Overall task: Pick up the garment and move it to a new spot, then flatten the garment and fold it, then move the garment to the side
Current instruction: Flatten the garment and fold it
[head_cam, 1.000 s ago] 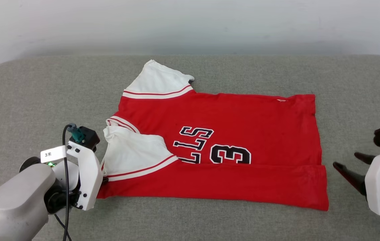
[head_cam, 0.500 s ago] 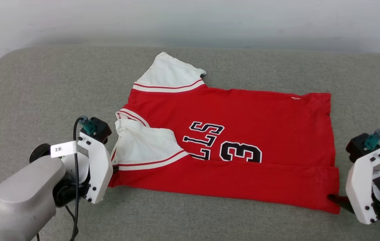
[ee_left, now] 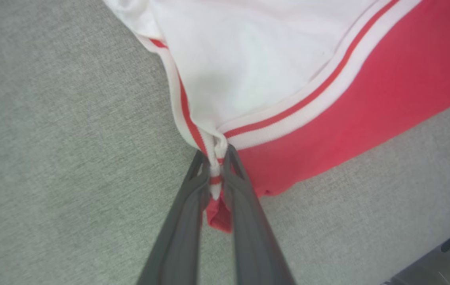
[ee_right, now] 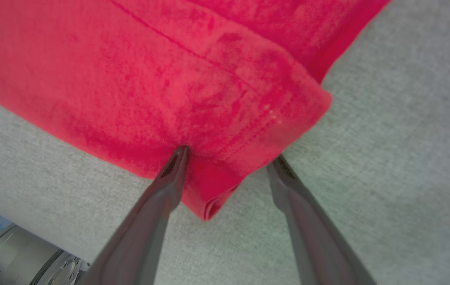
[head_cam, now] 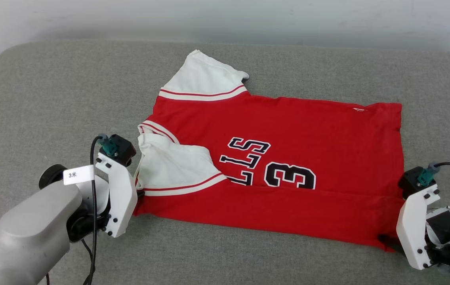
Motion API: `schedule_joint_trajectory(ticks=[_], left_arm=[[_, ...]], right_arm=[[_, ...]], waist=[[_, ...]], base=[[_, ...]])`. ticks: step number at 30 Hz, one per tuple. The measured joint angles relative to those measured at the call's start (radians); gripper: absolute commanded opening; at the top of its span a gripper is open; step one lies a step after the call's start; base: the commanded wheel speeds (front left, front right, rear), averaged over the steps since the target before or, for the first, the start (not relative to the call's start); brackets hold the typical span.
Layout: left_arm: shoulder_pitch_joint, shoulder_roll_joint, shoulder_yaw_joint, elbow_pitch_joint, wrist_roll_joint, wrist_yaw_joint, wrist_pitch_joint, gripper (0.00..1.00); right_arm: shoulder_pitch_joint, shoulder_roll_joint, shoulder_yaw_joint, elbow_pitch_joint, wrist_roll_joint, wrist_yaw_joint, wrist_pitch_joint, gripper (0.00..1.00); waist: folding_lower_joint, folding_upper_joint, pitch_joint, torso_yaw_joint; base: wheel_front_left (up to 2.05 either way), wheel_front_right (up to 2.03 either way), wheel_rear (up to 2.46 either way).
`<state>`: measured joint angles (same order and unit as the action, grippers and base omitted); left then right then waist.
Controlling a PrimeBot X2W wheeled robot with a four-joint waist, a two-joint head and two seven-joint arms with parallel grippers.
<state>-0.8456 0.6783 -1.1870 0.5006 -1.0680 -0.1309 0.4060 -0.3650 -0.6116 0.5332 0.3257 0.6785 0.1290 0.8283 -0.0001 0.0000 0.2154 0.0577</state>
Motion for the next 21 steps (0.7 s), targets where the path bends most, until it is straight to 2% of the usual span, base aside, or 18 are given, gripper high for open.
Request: schedule_joint_trajectory(ticks=[1,2,3,10,21], left_arm=[[0.0,0.0,-0.002,0.002,0.0,0.0,-0.001,0.0],[0.0,0.001,-0.003,0.005,-0.002,0.0,-0.004,0.0],[0.0,0.001,-0.005,0.007,-0.004,0.0,-0.005,0.0],[0.03,0.005,-0.02,0.018,-0.027,0.0,-0.016,0.0],[0.1,0.082,-0.025,-0.068,-0.045,0.01,-0.044,0.0]], right_arm=[[-0.002,-0.001,0.005,0.004,0.007,0.0,-0.012,0.32],[-0.004,-0.001,0.009,0.009,0.016,0.0,-0.023,0.32],[-0.007,-0.002,0.014,0.011,0.022,0.0,-0.034,0.0],[-0.014,-0.001,0.042,0.007,0.071,0.002,-0.118,0.0],[0.092,-0.074,0.005,-0.126,0.123,0.002,-0.182,0.0]], waist=[[0.0,0.0,0.0,-0.002],[0.0,0.0,-0.002,-0.003],[0.0,0.0,-0.004,-0.005],[0.0001,0.0,-0.047,-0.018],[0.0001,0.0,-0.137,-0.034]], base=[[0.0,0.0,0.0],[0.0,0.0,0.0],[0.0,0.0,0.0],[0.0,0.0,0.0],[0.0,0.0,0.0]])
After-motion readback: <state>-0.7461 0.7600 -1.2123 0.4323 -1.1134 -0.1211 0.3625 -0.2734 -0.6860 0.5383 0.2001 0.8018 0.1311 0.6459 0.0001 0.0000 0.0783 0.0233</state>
